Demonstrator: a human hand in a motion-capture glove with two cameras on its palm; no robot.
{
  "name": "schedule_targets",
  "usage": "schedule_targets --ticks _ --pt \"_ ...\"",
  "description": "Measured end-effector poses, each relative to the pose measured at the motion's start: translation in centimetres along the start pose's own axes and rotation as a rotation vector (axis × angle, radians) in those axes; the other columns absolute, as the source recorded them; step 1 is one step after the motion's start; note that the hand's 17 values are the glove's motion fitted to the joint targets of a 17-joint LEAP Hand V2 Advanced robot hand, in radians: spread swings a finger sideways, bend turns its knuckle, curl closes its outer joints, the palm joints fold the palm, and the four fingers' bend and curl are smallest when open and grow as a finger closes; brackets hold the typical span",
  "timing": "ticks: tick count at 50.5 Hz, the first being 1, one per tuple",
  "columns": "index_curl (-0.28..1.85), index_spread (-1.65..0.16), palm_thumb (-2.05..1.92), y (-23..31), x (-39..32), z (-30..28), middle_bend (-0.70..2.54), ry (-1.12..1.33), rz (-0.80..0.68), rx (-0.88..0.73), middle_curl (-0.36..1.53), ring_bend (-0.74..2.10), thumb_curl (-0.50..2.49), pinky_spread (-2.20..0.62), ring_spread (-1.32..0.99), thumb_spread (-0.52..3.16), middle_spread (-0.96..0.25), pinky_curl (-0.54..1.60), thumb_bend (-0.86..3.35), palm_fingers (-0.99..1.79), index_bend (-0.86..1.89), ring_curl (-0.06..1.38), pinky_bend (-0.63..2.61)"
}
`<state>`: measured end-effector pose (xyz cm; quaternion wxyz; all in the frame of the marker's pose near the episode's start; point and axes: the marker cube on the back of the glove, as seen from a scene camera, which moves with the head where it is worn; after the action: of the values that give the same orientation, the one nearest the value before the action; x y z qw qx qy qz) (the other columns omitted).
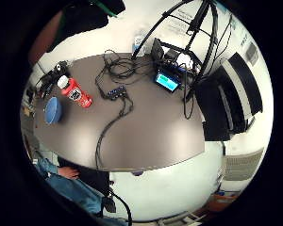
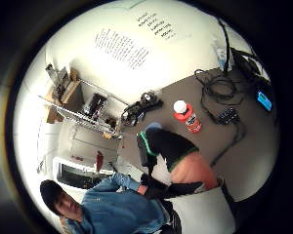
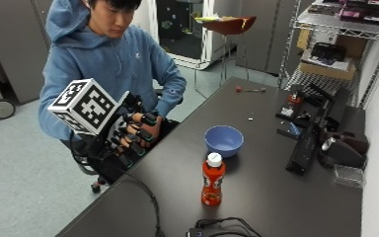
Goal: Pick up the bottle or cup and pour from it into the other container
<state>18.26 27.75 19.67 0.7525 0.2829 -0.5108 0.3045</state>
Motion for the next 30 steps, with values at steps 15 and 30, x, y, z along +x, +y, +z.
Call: schedule_targets --ticks 15,30 --pt "0.2 -0.37 0.41 0.2 1.9 0.9 0.19 -0.058 0.032 0.014 0.3 0.45 0.34 0.27 0.11 1.02 0.02 0.35 -0.03 0.15 0.11 0.29 0.59" --pt "0.19 -0.38 0.4 -0.5 3.3 3.5 0.2 -0.167 0.037 -0.005 0.31 0.46 0.33 0.27 0.11 0.98 0.02 0.35 -0.03 0.13 0.12 0.29 0.6"
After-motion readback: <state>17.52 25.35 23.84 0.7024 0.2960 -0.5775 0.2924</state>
